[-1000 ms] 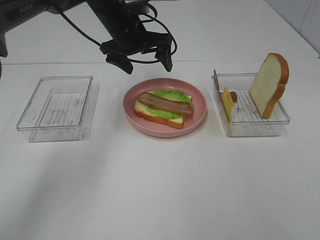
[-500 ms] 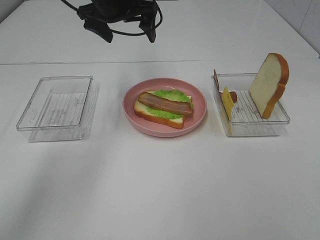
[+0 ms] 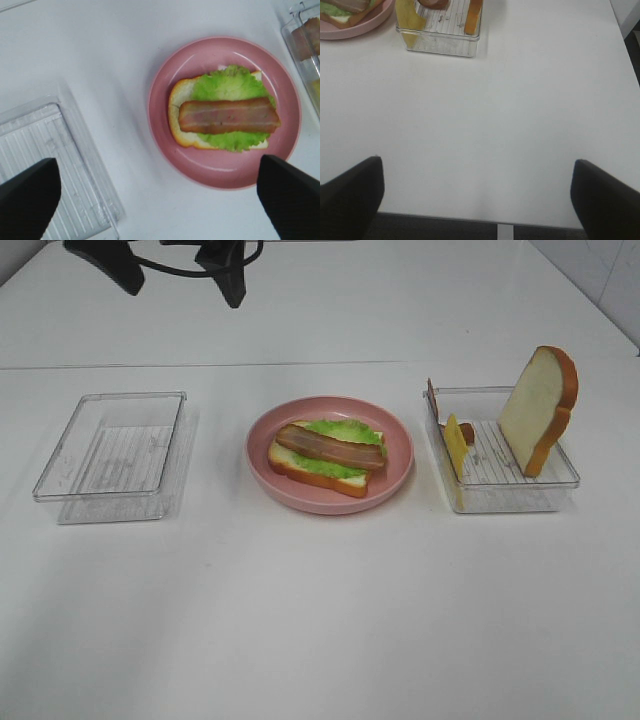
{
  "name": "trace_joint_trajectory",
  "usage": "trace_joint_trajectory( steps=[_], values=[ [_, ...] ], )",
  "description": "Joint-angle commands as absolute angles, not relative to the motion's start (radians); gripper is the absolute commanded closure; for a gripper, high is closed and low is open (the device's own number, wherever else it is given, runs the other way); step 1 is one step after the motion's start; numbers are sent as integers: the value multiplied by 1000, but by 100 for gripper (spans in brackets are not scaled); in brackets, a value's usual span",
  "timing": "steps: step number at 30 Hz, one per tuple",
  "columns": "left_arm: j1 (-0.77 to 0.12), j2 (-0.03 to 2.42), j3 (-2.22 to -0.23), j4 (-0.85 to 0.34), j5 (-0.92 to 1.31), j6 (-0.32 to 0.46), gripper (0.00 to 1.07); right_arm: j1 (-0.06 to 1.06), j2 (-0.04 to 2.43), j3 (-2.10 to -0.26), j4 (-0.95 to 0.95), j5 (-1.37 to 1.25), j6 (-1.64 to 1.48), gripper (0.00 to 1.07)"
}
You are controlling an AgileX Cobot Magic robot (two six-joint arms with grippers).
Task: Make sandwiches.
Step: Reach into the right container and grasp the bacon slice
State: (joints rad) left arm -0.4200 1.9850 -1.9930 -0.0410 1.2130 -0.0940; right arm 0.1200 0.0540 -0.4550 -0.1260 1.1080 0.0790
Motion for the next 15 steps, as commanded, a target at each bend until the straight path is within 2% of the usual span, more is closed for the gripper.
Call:
trace_joint_trajectory(
  steps=[1,2,4,5,6,7,9,13,15],
  values=[
    [-420,1862,-1867,-32,1318,-91,4,115,49,-453,-127,1103,74,9],
    [-420,1862,-1867,-32,1318,-91,4,115,49,-453,-127,1103,74,9],
    [-418,1731,-1717,0,1317,-108,4,115,49,-453,-127,1103,74,9],
    [-418,1731,-1717,0,1317,-108,4,115,49,-453,-127,1103,74,9],
    [-418,1647,-1606,42,1316,-128,4,115,49,-453,-127,1103,74,9],
    [-418,1647,-1606,42,1316,-128,4,115,49,-453,-127,1103,74,9],
    [-418,1512,-1462,125,1316,-172,4,115,49,-453,-127,1103,74,9],
    [-418,1377,-1336,199,1315,-207,4,115,49,-453,-127,1103,74,9],
    [-418,1213,-1219,298,1314,-273,4,115,49,-453,-127,1103,74,9]
  ],
)
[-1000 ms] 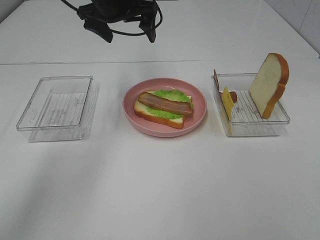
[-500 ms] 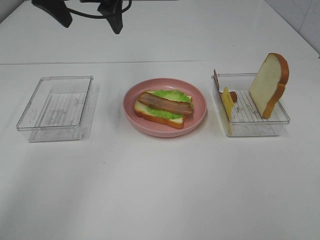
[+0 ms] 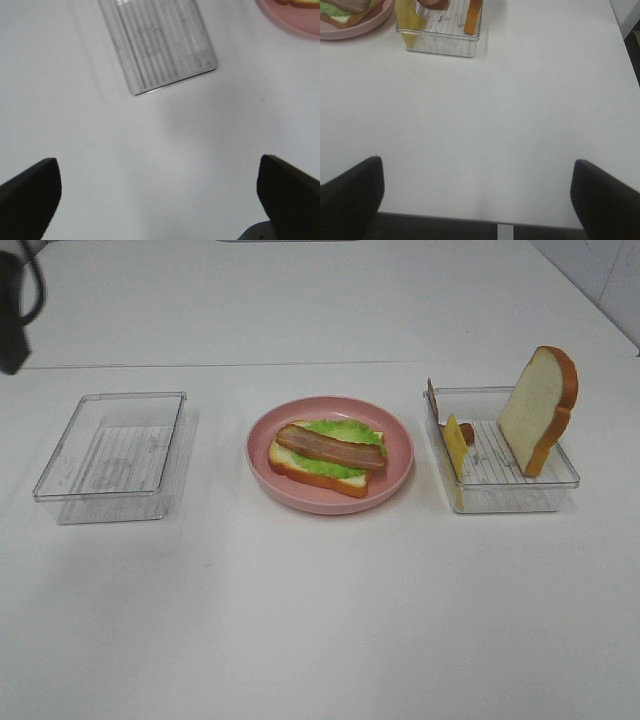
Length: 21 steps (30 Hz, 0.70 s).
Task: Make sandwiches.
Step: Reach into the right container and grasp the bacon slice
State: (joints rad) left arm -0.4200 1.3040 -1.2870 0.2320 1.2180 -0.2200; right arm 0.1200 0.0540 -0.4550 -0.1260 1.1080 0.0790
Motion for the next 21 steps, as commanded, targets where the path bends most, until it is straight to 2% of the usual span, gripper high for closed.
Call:
trace_joint_trajectory(
  steps=[1,9,10,11,13,14,21],
  values=[
    [-418,1213,-1219,298,1314,-273,4,115,49,-453,-127,1103,74,9],
    [-411,992,-1113,325,1314,-291,5,115,49,-453,-127,1103,74,9],
    [-378,950,-1087,305,1314,-282,5,115,49,-453,-127,1103,74,9],
    [-321,910,-1050,270,1314,-231,6,115,49,-453,-127,1103,74,9],
    [-297,891,-1031,250,1314,-206,6,115,49,-453,-127,1103,74,9],
    [-237,859,-980,206,1314,-149,7,115,49,-453,-127,1103,74,9],
    [-211,725,-810,92,1314,-129,8,115,49,-453,-127,1103,74,9]
  ],
)
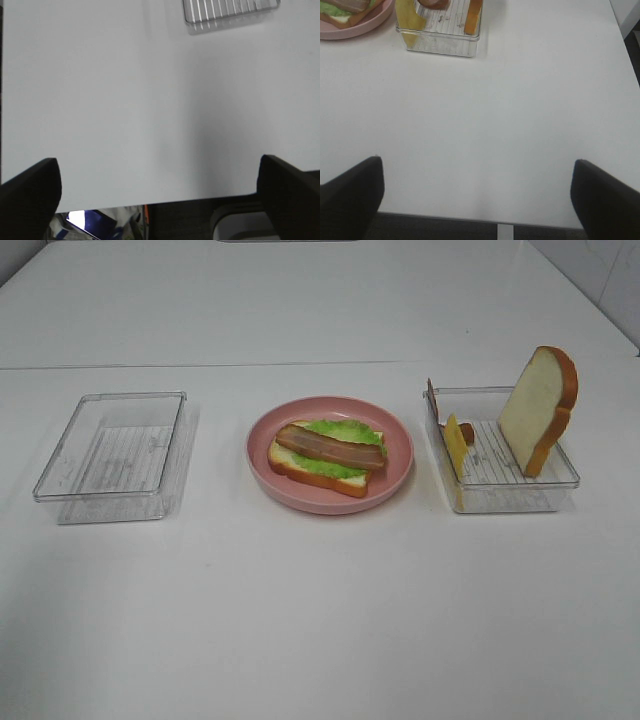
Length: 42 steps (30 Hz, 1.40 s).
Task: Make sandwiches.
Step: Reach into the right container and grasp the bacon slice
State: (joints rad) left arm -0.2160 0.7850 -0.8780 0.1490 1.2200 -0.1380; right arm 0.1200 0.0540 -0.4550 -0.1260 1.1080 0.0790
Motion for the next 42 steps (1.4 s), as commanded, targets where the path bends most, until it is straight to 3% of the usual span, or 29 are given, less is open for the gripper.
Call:
trace_joint_trajectory(
  steps=[1,7,11,17,19,26,27,42],
  values=[
    [-211,704,-780,90,1314,-129,8,115,49,-453,-127,1103,74,9],
    [-211,503,-632,73,1260,-198,8,115,49,-453,-127,1103,74,9],
    [-211,397,-586,73,1207,-197,8,115,49,-453,-127,1103,74,9],
    [-211,231,-553,71,1139,-120,8,115,49,-453,-127,1103,74,9],
    [-211,214,-550,80,1138,-52,8,115,49,-453,-127,1103,74,9],
    [-211,214,-520,0,1078,-44,8,115,49,-453,-127,1103,74,9],
    [-211,216,-517,-31,1074,-9,8,115,49,-453,-127,1103,74,9],
    [-211,216,-517,-24,1074,-20,9,115,49,-453,-127,1103,74,9]
  ],
)
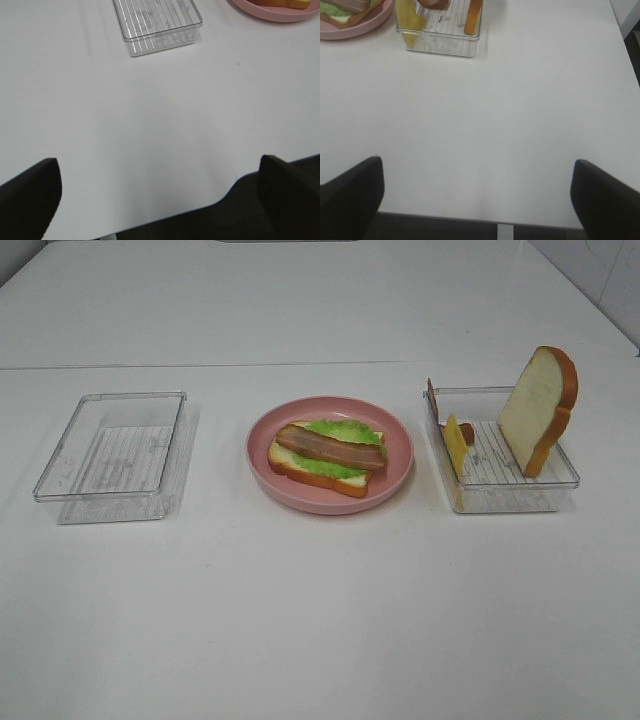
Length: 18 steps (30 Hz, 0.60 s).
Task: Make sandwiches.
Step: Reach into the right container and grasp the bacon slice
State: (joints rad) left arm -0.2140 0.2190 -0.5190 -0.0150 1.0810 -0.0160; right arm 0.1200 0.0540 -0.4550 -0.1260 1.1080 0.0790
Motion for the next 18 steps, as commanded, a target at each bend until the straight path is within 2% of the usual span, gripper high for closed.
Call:
trace_joint_trajectory(
  steps=[1,8,14,17,18],
  values=[
    [-211,215,-517,-24,1074,-20,9,115,49,-453,-127,1103,74,9],
    [-180,211,-517,-24,1074,-19,9,115,49,-453,-127,1103,74,9],
    [-69,110,-517,-24,1074,-19,9,115,49,-453,-127,1103,74,9],
    [-56,79,-517,-24,1074,-19,9,115,49,-453,-127,1103,74,9],
    [-18,13,-517,-24,1074,-19,9,115,49,-453,-127,1103,74,9]
  ],
)
